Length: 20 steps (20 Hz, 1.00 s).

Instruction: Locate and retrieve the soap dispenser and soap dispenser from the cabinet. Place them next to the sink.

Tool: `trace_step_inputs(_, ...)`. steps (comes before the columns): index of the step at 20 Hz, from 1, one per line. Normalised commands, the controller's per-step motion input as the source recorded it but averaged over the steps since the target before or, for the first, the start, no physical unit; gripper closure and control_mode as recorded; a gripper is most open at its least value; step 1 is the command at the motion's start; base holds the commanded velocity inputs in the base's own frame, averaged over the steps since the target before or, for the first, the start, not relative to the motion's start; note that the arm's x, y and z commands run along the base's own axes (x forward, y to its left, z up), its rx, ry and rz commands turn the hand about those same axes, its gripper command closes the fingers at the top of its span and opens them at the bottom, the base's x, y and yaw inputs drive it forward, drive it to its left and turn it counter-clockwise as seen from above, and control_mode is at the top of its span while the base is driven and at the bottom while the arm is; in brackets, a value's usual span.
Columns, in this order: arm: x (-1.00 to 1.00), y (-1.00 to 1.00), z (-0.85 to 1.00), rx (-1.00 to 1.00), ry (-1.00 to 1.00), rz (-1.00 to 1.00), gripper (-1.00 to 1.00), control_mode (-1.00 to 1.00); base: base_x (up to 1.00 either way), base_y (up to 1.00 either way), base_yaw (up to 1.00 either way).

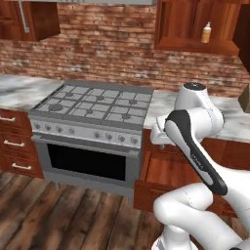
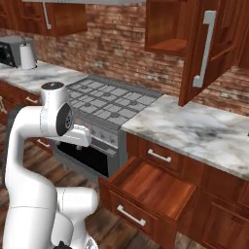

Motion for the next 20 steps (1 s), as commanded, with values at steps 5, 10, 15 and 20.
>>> trace_step_inputs(5,0.0,0.0,0.0,0.0,0.0,0.0,-1.0,1.0,0.36,0.32,-0.34)
trace_step_inputs(10,0.0,0.0,0.0,0.0,0.0,0.0,-1.0,1.0,0.3,0.6,-0.27)
trace_step_inputs(15,0.0,0.0,0.0,0.0,0.0,0.0,-1.0,1.0,0.33,0.53,-0.21)
trace_step_inputs(20,0.0,0.0,0.0,0.0,0.0,0.0,-1.0,1.0,0.63,0.14,-0.19)
